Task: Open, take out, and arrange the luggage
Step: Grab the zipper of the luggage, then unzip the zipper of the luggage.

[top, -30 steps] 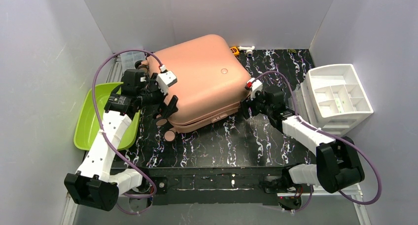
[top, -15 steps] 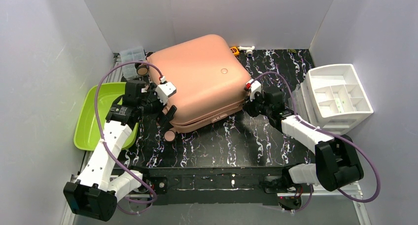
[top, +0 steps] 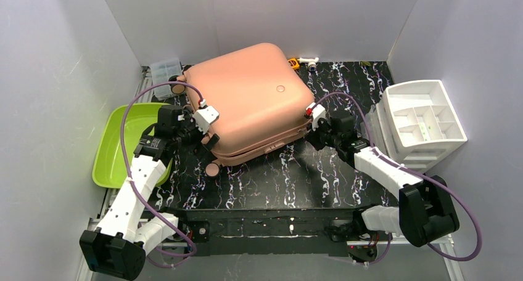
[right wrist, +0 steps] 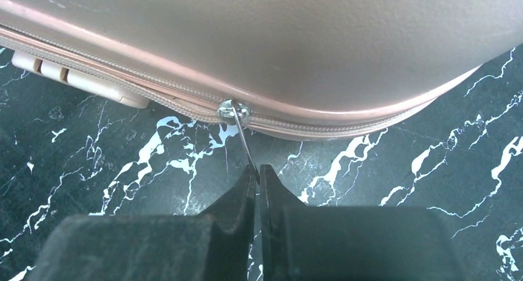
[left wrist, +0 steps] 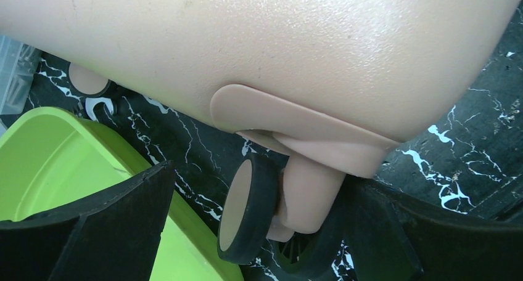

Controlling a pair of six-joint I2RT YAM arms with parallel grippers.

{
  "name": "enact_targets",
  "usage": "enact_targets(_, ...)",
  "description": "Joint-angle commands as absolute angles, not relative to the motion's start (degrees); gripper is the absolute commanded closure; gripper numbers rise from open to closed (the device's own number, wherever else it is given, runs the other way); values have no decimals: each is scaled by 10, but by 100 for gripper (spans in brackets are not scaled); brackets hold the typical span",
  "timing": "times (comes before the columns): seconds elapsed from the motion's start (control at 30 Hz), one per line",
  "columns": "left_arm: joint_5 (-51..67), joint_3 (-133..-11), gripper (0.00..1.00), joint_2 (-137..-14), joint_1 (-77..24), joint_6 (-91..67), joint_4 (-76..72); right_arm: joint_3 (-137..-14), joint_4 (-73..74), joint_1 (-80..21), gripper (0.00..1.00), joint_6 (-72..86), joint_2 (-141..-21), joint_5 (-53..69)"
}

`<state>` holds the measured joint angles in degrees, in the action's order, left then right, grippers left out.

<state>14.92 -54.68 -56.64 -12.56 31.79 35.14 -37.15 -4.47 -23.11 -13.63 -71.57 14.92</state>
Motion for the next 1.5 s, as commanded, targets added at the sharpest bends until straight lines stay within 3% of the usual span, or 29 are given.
enact_targets(0.0, 121, -538, 2, -556, -127, 324, 344, -378, -66, -228, 93, -167, -685, 159)
enact_targets(0.13, 128, -534, 2, -555, -126, 324, 345, -375, -58, -228, 62, -188, -676, 211)
enact_targets(0.2, 134, -534, 2, -557, -127, 321, 345, -376, -70, -228, 53, -193, -681, 232)
enact_targets(0.43, 144, -530, 2, -561, -126, 313, 340, -425, -104, -228, 48, -175, -740, 247)
enact_targets(0.57, 140, -529, 2, -558, -127, 314, 342, -433, -105, -229, 52, -172, -761, 232)
enact_targets(0.83, 131, -523, 2, -558, -126, 312, 339, -423, -93, -229, 76, -167, -749, 159)
enact_targets(0.97, 124, -521, 2, -557, -125, 313, 338, -420, -92, -229, 83, -163, -743, 152)
enact_targets(1.07, 113, -515, 2, -551, -126, 313, 338, -421, -88, -229, 98, -159, -734, 139)
enact_targets(1.47, 57, -495, 2, -585, -100, 314, 327, -460, -45, -179, 99, -83, -747, -56)
